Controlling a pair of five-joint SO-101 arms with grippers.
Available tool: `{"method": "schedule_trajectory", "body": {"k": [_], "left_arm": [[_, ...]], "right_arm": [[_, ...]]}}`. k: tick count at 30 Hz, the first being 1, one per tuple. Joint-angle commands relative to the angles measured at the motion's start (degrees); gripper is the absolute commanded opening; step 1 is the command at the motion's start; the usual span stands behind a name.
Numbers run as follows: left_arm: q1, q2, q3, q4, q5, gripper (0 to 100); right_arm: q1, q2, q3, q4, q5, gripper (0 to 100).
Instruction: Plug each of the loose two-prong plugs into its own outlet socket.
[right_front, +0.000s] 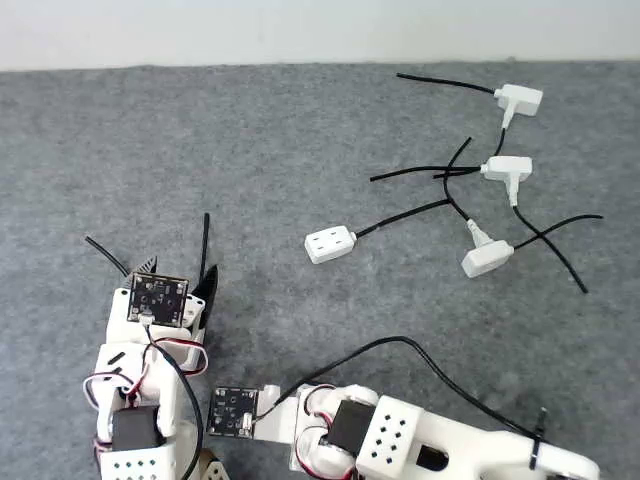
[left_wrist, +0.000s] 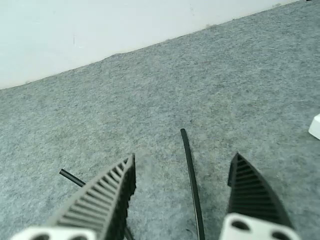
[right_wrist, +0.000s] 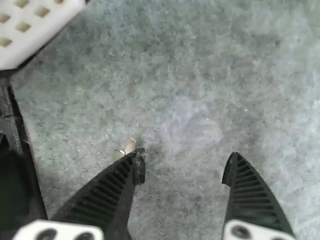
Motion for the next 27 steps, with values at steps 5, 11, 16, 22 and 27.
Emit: {"method": "schedule_trajectory", "body": {"k": [5,11,16,22,27], "left_arm": [[-0.4,-0.5,-0.4,-2.3,-1.0,30],[-0.4,-0.5,-0.4,-2.3,-1.0,30],[-0.4,-0.5,-0.4,-2.3,-1.0,30],[-0.4,-0.5,-0.4,-2.3,-1.0,30],[-0.4,-0.5,-0.4,-2.3,-1.0,30]], "right_arm": [[-1.0,-0.2,-1.4,1.1,1.1,25.5],[-1.0,-0.2,-8.4,8.7,1.1,25.5],[-1.0,-0.2,-17.6,20.9,0.6,25.5],[-1.0,0.4,-16.4,22.2,0.6,25.5],[-1.0,0.4,-14.2,20.8,0.6,25.5]]}}
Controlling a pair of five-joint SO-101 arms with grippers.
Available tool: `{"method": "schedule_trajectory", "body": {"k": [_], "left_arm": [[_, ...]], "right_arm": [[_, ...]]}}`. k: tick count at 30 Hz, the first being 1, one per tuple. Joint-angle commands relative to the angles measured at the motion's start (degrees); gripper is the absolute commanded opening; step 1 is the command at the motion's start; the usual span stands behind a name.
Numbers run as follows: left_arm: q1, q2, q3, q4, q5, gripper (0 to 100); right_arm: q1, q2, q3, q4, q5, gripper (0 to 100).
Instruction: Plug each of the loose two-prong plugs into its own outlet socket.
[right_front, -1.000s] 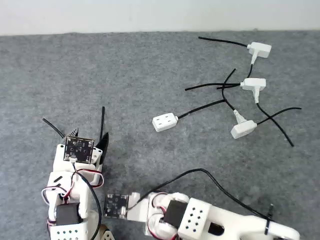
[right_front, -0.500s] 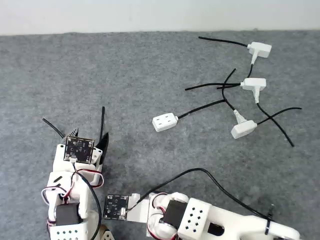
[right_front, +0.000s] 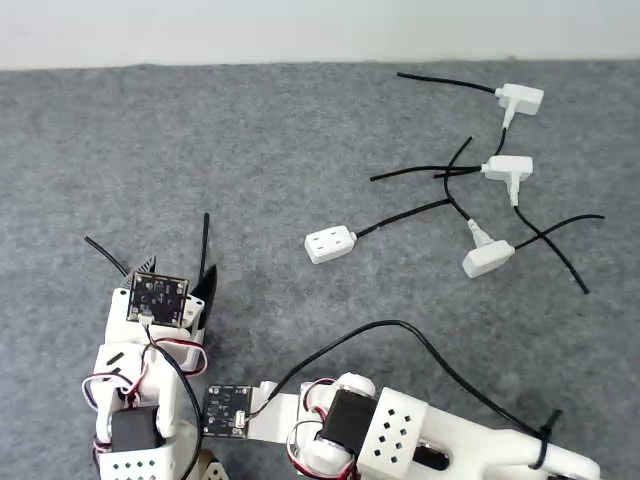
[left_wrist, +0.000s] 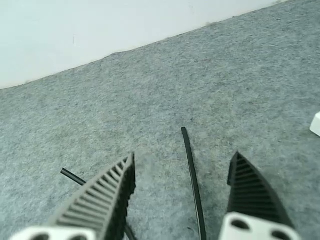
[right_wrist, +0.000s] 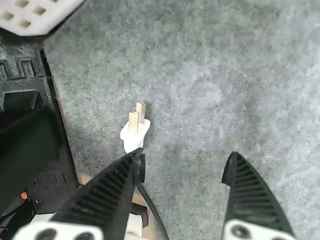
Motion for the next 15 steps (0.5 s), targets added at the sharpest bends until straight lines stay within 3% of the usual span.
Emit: {"method": "schedule_trajectory", "body": {"k": [1,15], "left_arm": [[-0.3,-0.5,-0.4,-2.3,-0.4,30],[-0.3,-0.5,-0.4,-2.3,-0.4,30]], "right_arm": [[-0.6,0.4,1.1,-1.8,0.4,25.5],[-0.6,0.4,3.7,-3.9,0.8,25.2]]}}
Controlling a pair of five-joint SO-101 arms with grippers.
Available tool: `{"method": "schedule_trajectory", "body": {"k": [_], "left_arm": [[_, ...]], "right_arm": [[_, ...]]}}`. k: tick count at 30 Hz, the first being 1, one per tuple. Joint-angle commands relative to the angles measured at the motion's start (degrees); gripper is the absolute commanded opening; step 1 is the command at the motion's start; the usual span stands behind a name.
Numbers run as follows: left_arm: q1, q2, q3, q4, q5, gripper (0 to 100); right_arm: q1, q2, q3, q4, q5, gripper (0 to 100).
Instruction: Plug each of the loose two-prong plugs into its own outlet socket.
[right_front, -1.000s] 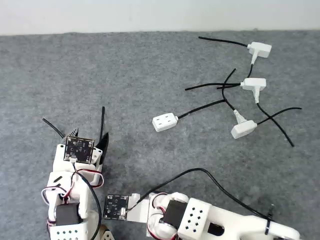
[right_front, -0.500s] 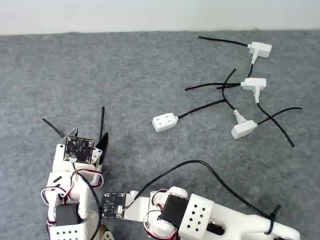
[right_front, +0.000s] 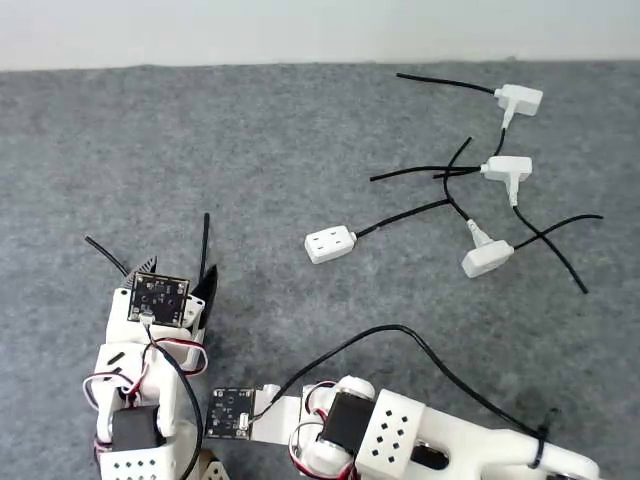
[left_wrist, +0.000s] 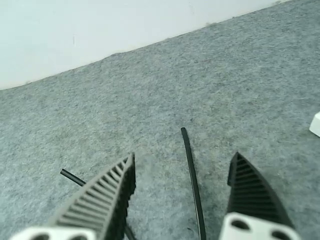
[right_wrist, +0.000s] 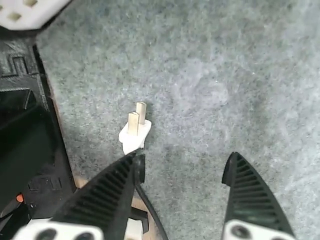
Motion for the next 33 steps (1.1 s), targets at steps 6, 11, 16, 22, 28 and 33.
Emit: {"method": "schedule_trajectory", "body": {"k": [6,11,16,22,28,33], "left_arm": [[-0.3,-0.5,-0.4,-2.3,-0.4,30],[-0.3,-0.5,-0.4,-2.3,-0.4,30],[-0.3,-0.5,-0.4,-2.3,-0.4,30],[-0.3,-0.5,-0.4,-2.3,-0.4,30],[-0.3,-0.5,-0.4,-2.3,-0.4,30],[-0.3,-0.5,-0.4,-2.3,-0.4,30]], "right_arm": [[-0.3,0.4,2.7,-2.7,0.9,25.2],[-0.2,0.4,3.1,-2.9,0.9,25.2],[-0.4,0.4,6.5,-7.7,0.9,25.2],[-0.4,0.4,12.3,-14.0,0.9,25.2],[-0.4,0.5,12.2,-14.2,0.9,25.2],[0.0,0.5,12.3,-14.3,0.9,25.2]]}}
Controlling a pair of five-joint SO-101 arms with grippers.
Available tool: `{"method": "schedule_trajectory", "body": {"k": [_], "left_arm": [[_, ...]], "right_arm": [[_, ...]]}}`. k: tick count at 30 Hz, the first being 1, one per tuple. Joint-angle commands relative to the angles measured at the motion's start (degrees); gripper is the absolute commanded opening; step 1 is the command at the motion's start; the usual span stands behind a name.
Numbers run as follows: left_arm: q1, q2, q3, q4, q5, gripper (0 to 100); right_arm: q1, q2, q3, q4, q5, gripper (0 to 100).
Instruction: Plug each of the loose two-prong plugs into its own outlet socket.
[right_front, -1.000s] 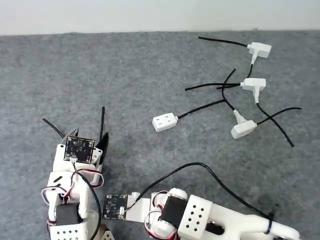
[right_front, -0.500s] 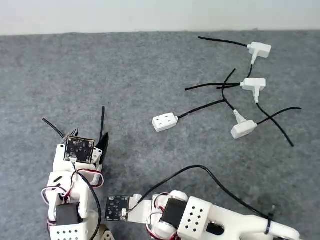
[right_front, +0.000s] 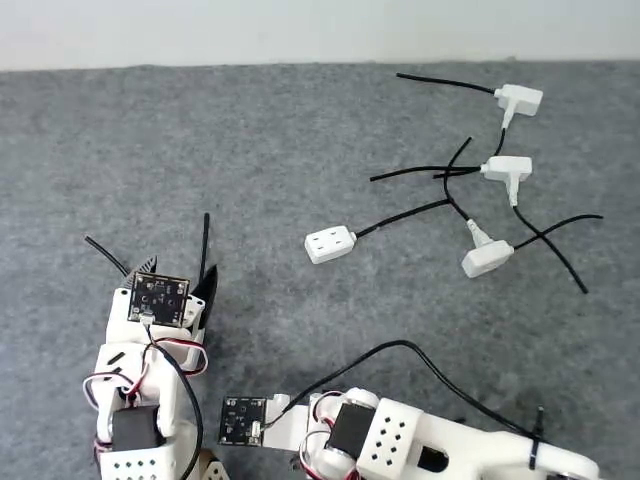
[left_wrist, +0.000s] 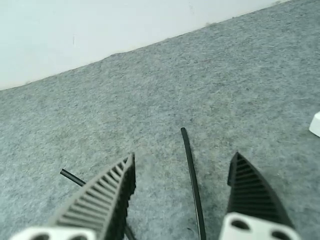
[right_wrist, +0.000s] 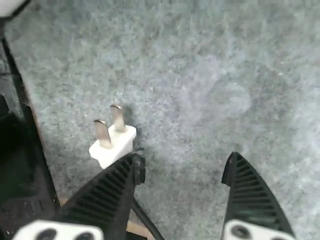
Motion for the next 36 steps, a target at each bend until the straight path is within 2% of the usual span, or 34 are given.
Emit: {"method": "schedule_trajectory", "body": {"k": [1,10,15,17,20,21,22,30,36], "left_arm": [[-0.3,-0.5,-0.4,-2.3,-0.4,30],[-0.3,-0.4,-0.4,-2.9,-0.4,30],[-0.3,-0.4,-0.4,-3.0,-0.4,30],[-0.3,-0.4,-0.4,-3.0,-0.4,30],[-0.3,-0.4,-0.4,-3.0,-0.4,30],[-0.3,-0.4,-0.4,-3.0,-0.4,30],[-0.3,-0.4,-0.4,-3.0,-0.4,30],[-0.3,-0.4,-0.4,-2.9,-0.4,30],[-0.3,-0.4,-0.4,-2.9,-0.4,30]], "right_arm": [[0.0,0.3,-0.4,-1.0,1.0,25.2],[-0.1,0.2,1.2,-2.7,1.2,25.2],[-0.1,0.2,1.7,-2.8,6.6,25.0],[-0.1,0.2,2.2,-2.9,9.5,20.5],[-0.1,0.2,2.5,-2.4,11.4,2.4],[-0.1,0.2,2.5,-2.4,11.4,0.0],[0.0,0.2,2.5,-2.3,11.4,2.8],[0.3,0.0,4.2,-4.7,11.7,0.9],[6.5,-0.3,3.4,-6.5,11.4,0.9]]}}
